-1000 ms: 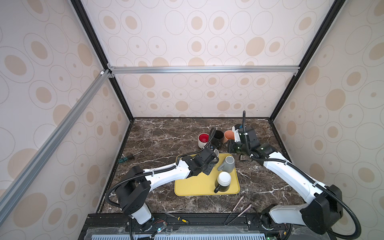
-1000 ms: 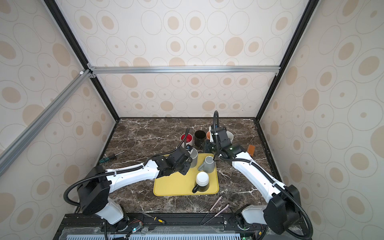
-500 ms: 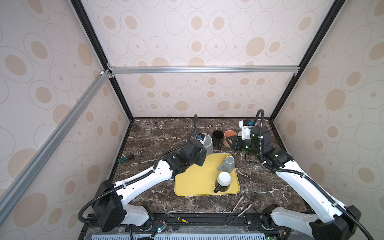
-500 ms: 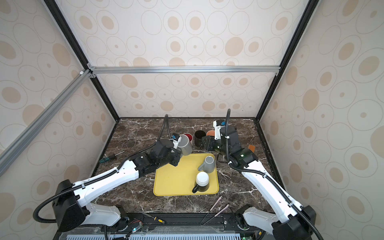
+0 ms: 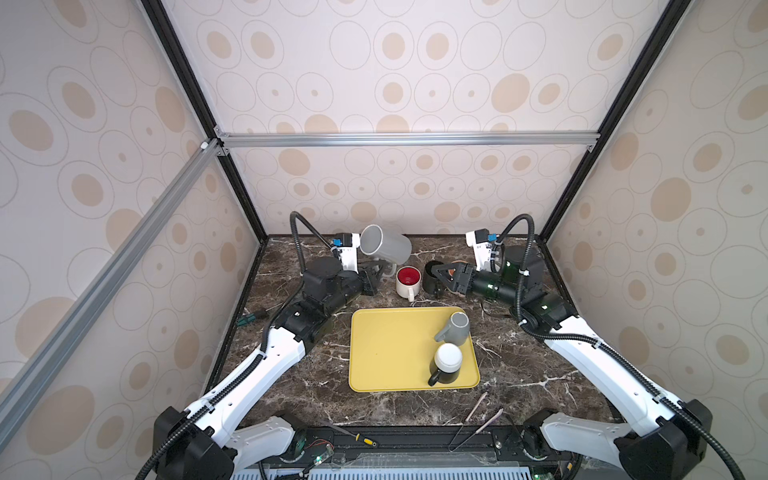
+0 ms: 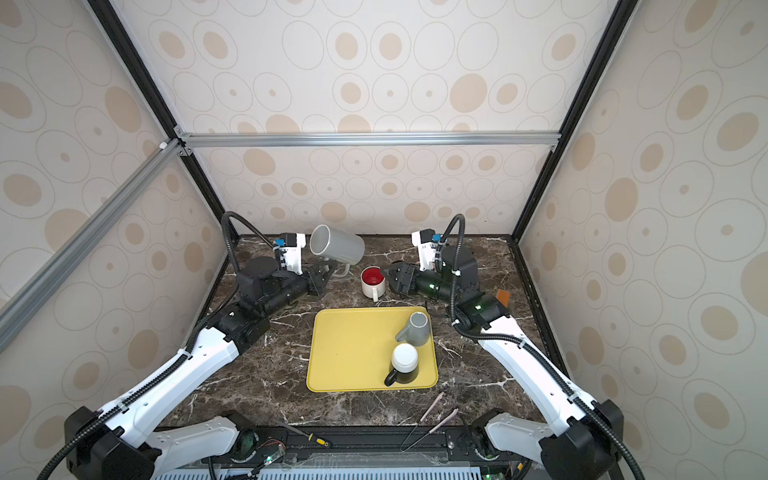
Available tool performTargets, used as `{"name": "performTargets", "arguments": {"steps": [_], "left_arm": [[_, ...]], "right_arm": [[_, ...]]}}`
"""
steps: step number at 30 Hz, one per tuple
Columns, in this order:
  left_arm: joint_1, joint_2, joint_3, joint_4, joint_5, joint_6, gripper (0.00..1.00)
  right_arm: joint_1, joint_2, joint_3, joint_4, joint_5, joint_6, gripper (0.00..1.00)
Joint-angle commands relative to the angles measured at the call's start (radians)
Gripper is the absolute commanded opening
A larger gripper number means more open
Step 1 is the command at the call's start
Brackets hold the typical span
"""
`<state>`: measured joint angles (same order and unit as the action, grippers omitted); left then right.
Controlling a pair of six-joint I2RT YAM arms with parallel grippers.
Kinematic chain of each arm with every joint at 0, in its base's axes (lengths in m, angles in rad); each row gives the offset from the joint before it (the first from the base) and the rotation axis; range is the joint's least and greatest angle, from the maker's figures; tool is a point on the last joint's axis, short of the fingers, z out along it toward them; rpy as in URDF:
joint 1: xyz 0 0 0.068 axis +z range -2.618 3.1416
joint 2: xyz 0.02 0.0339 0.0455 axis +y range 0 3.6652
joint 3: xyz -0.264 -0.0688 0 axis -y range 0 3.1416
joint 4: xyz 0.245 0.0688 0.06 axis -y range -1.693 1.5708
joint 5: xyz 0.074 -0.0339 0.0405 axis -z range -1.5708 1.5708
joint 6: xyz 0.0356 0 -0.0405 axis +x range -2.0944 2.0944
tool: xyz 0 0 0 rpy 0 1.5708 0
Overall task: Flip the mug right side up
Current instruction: 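Lift the grey mug and raise it toward the right gripper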
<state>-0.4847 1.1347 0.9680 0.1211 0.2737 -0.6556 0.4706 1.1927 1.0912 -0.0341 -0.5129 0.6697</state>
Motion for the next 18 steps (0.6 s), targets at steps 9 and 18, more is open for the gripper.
{"name": "performTargets", "arguments": {"steps": [9,18], "left_arm": [[0.17,0.017,-0.152,0.821,0.325,-0.548,0.0],[0.186,0.069,-0.157,0.988,0.361,-0.657,0.0]], "right_arm": [[-0.001,0.154,0.097,0.4,-0.262,0.264,0.52],[0.035,0.253,0.174,0.405,-0.25,0.283,0.53]]}}
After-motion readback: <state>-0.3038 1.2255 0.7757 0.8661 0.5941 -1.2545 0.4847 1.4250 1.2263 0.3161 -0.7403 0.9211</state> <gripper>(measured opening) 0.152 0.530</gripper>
